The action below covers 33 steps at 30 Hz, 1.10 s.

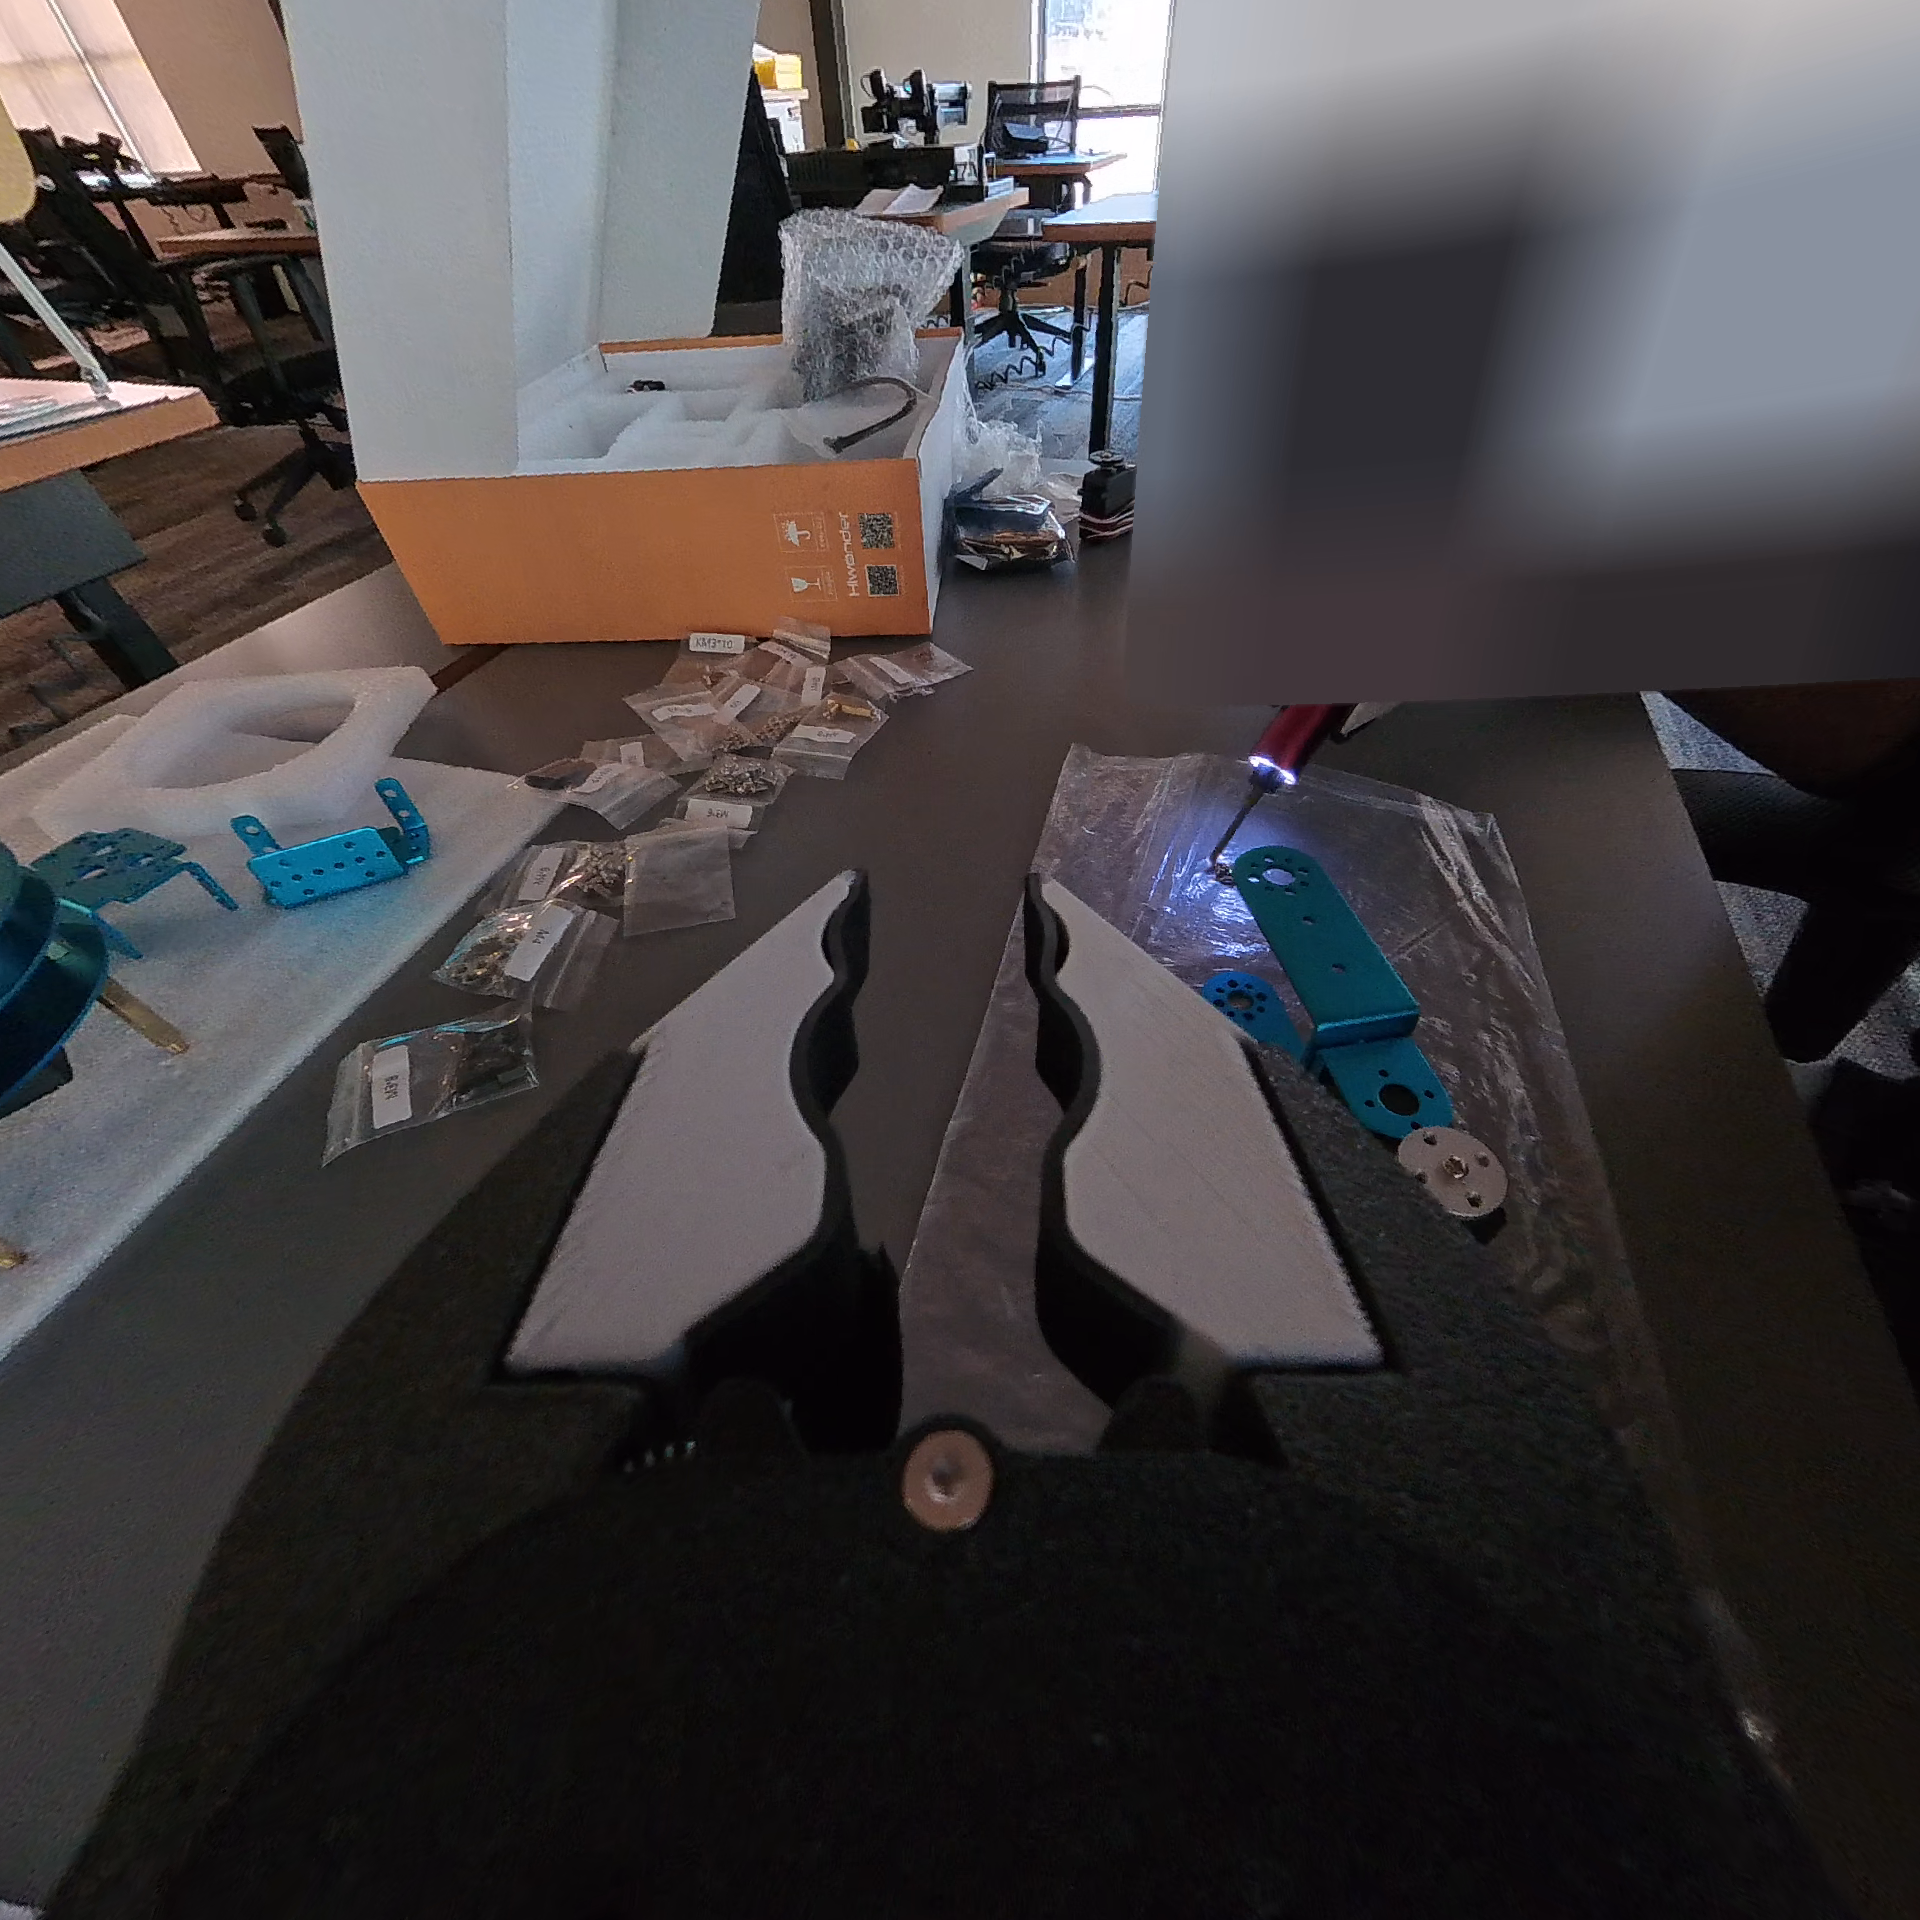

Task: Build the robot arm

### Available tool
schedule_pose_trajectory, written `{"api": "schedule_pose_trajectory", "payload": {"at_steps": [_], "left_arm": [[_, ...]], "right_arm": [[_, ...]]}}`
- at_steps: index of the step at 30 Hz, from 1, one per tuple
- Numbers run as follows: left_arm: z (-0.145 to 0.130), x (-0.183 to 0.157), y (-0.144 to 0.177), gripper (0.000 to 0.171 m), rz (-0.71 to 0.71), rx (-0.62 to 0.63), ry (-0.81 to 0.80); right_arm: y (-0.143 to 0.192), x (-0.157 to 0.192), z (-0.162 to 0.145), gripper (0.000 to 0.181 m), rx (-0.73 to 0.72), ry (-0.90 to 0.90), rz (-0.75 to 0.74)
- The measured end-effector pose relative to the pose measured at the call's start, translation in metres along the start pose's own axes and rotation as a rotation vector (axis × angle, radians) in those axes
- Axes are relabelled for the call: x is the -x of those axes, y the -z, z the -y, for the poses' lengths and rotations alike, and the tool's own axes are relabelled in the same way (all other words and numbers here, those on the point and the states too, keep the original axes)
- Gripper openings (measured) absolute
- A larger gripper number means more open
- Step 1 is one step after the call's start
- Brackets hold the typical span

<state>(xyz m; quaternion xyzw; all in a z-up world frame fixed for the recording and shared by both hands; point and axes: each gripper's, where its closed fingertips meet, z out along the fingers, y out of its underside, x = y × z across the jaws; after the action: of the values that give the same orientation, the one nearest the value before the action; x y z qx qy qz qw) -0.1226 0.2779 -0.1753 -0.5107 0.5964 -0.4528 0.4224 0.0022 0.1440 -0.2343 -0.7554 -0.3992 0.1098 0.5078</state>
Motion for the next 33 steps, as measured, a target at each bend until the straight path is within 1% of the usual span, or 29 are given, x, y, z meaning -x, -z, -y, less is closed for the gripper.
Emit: {"api": "schedule_pose_trajectory", "payload": {"at_steps": [9,20,28,33], "left_arm": [[0.002,-0.001,0.001,0.029,0.008,0.002,-0.019],[-0.001,-0.009,-0.003,0.028,-0.001,0.018,-0.060],[0.001,-0.013,-0.003,0.029,-0.007,0.011,-0.074],[-0.001,-0.023,-0.008,0.028,-0.034,0.022,-0.114]], "right_arm": [[0.009,-0.001,0.001,0.023,-0.014,-0.012,0.000],[0.021,0.008,-0.010,0.024,0.057,-0.016,0.018],[0.026,0.004,-0.002,0.023,0.028,-0.006,-0.010],[0.027,0.005,0.001,0.023,0.021,-0.005,-0.003]]}}
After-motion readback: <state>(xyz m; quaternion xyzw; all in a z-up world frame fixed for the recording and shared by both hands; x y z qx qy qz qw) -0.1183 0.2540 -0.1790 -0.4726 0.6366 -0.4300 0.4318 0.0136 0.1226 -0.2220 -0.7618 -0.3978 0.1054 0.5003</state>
